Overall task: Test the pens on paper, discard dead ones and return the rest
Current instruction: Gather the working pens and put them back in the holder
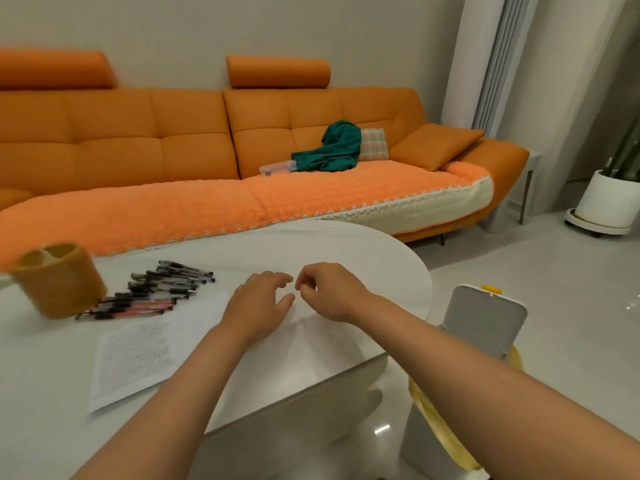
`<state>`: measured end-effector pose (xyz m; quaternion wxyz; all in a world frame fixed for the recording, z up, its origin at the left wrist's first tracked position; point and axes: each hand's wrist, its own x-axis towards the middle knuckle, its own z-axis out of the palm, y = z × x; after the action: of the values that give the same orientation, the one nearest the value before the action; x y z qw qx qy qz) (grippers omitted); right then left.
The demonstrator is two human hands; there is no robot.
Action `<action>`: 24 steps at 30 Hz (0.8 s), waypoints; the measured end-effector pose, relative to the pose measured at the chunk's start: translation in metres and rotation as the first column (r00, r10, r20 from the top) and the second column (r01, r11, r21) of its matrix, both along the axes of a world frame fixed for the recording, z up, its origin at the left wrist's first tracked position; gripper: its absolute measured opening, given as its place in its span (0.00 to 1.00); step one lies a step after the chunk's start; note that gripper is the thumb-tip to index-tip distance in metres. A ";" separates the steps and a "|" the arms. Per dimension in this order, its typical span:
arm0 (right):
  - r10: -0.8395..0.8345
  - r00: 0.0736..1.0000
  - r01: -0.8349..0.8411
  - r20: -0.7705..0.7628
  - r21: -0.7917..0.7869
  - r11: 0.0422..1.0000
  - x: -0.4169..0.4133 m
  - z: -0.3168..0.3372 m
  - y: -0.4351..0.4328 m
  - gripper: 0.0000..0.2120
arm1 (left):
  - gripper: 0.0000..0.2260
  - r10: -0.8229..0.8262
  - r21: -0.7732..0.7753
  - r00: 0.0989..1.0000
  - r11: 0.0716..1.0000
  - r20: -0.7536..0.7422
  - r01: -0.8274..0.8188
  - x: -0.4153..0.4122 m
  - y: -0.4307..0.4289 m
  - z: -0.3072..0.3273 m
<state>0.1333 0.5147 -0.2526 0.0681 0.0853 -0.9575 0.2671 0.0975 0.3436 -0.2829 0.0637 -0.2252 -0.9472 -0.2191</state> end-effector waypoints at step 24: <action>0.335 0.941 -0.288 -0.043 0.417 0.862 -0.111 -0.040 -0.267 0.14 | 0.23 0.402 -0.038 0.914 0.916 0.063 -0.400 -0.038 -0.282 -0.028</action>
<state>0.0225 0.2480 -0.2927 0.0592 0.2664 -0.9598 0.0651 0.0591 0.0621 -0.3109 0.0715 -0.0192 -0.9775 -0.1974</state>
